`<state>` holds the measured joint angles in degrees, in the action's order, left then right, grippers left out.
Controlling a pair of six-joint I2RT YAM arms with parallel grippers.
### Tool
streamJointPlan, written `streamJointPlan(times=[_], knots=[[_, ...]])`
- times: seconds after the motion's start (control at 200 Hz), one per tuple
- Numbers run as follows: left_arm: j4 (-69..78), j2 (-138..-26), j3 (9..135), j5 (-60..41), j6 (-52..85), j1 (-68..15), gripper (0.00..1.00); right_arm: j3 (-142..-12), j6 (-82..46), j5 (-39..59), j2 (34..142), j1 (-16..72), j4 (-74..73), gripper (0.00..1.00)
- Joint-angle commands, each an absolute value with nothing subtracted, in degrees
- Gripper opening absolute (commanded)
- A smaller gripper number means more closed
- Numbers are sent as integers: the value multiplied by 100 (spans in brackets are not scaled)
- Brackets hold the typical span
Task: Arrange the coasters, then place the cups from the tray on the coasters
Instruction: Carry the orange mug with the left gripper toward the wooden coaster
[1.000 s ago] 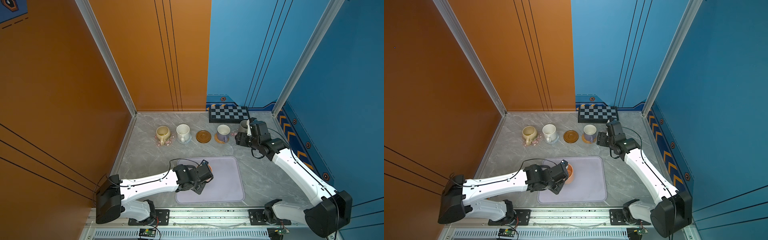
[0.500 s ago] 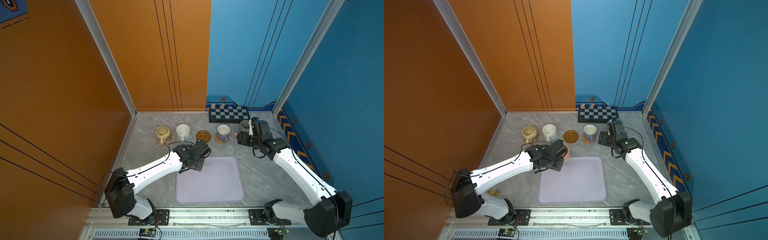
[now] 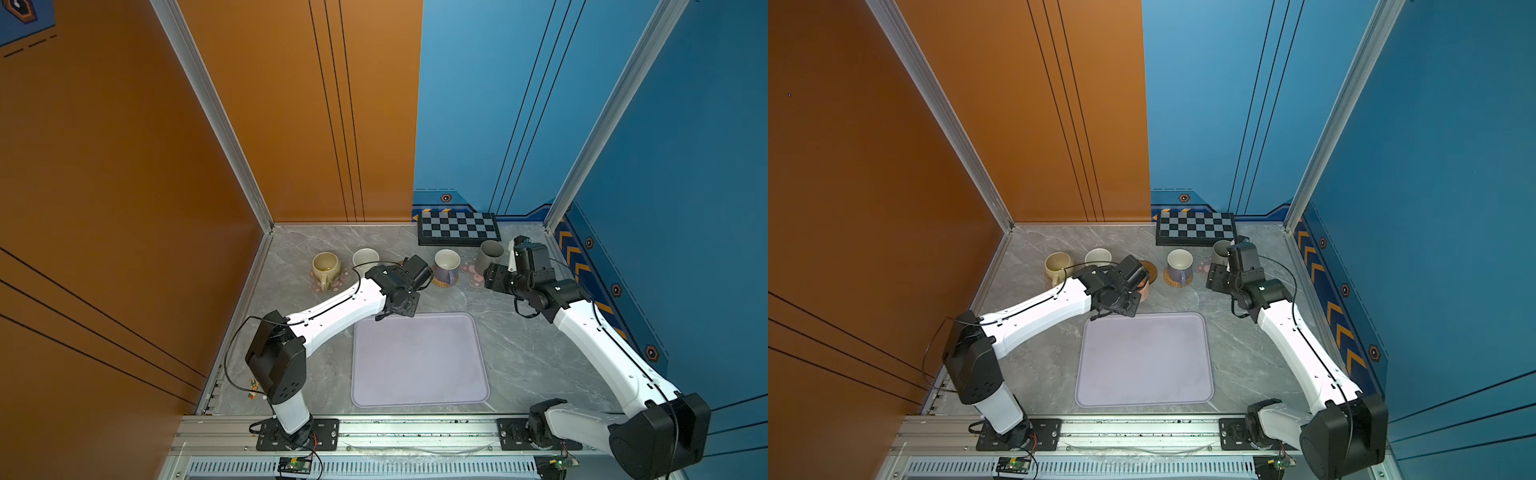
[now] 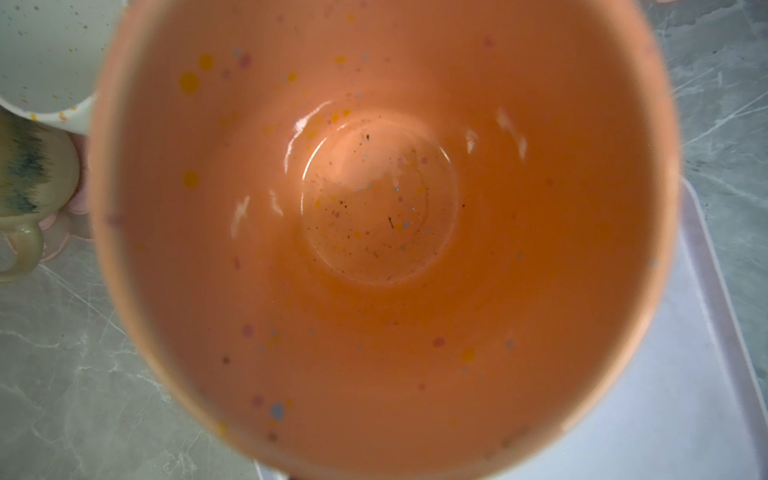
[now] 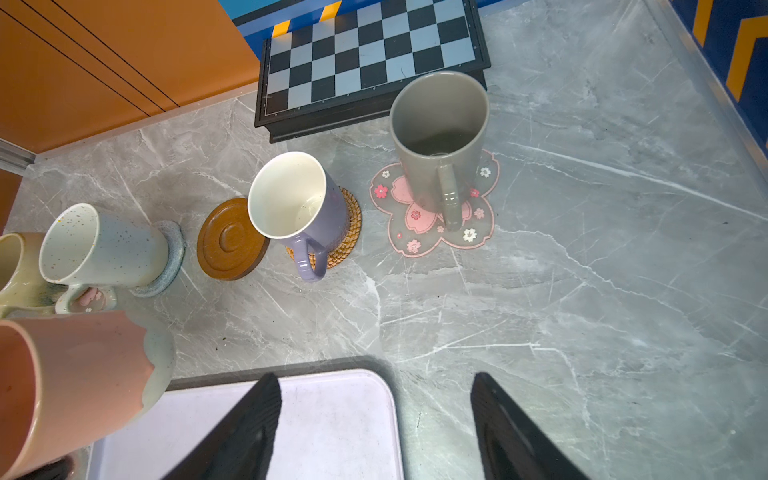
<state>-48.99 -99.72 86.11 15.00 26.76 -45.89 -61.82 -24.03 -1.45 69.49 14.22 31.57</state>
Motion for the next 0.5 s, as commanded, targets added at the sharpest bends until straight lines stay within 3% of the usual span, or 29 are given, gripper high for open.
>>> streamJointPlan(times=[0.0,0.496], knots=[[-4724,-10089,9035,1679,2549,-4462,0,-6095,-2299,-88,6864,1338,3349,75],[-4718,-11044,9957,1646,2426,-4027,0,-6034,-2193,96,6884,983,3435,75]])
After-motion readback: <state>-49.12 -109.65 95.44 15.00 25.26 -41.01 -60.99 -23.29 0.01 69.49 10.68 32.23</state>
